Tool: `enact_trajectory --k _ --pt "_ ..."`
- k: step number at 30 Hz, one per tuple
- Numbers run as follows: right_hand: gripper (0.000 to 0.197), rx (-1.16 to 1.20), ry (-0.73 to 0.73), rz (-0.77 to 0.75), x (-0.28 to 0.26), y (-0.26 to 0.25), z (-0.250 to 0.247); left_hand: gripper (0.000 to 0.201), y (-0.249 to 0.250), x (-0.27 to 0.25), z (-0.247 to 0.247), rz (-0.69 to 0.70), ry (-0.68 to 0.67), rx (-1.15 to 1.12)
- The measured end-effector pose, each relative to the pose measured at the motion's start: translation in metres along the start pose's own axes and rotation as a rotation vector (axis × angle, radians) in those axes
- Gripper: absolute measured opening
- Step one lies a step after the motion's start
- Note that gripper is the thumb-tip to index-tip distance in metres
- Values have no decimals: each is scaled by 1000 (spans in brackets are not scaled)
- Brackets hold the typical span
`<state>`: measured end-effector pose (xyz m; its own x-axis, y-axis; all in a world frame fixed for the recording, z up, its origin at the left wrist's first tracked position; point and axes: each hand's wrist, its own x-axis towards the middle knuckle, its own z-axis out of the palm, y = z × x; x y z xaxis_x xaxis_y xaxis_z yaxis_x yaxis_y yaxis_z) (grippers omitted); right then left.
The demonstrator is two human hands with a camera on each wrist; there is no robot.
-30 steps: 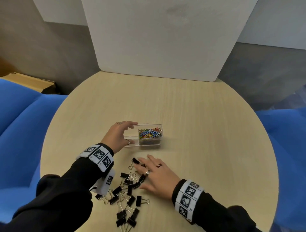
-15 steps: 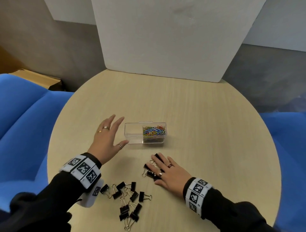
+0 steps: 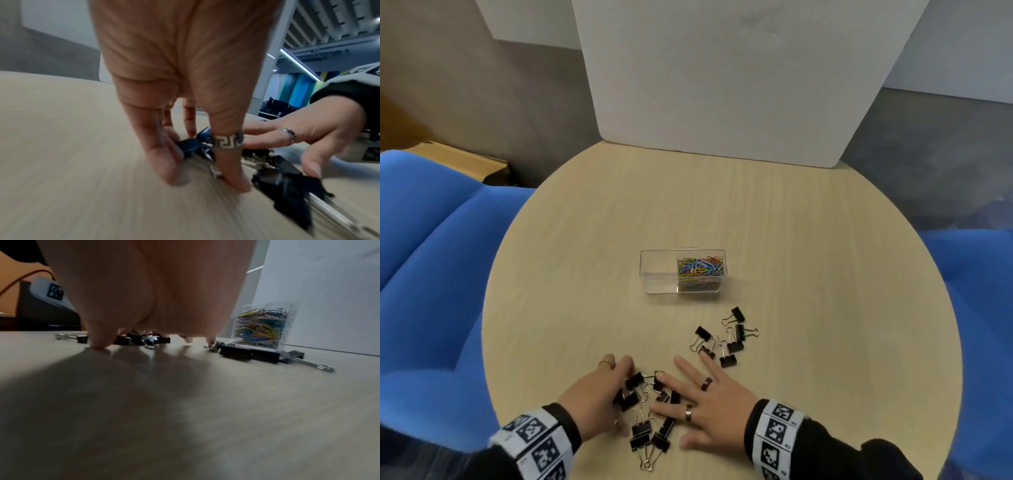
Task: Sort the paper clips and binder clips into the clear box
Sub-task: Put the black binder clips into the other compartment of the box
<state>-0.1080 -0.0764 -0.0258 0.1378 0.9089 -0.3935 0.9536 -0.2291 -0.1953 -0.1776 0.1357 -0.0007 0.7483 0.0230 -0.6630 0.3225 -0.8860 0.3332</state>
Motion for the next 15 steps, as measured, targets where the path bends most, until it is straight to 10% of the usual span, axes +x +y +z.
enact_trajectory --k 5,10,15 --pt "60 -19 -109 231 -2 16 -3 64 14 24 -6 118 94 -148" --pt "49 55 127 158 -8 6 -16 37 21 6 -23 174 284 -2" --pt "29 5 156 -150 -7 -27 -6 33 14 -24 7 129 -22 182"
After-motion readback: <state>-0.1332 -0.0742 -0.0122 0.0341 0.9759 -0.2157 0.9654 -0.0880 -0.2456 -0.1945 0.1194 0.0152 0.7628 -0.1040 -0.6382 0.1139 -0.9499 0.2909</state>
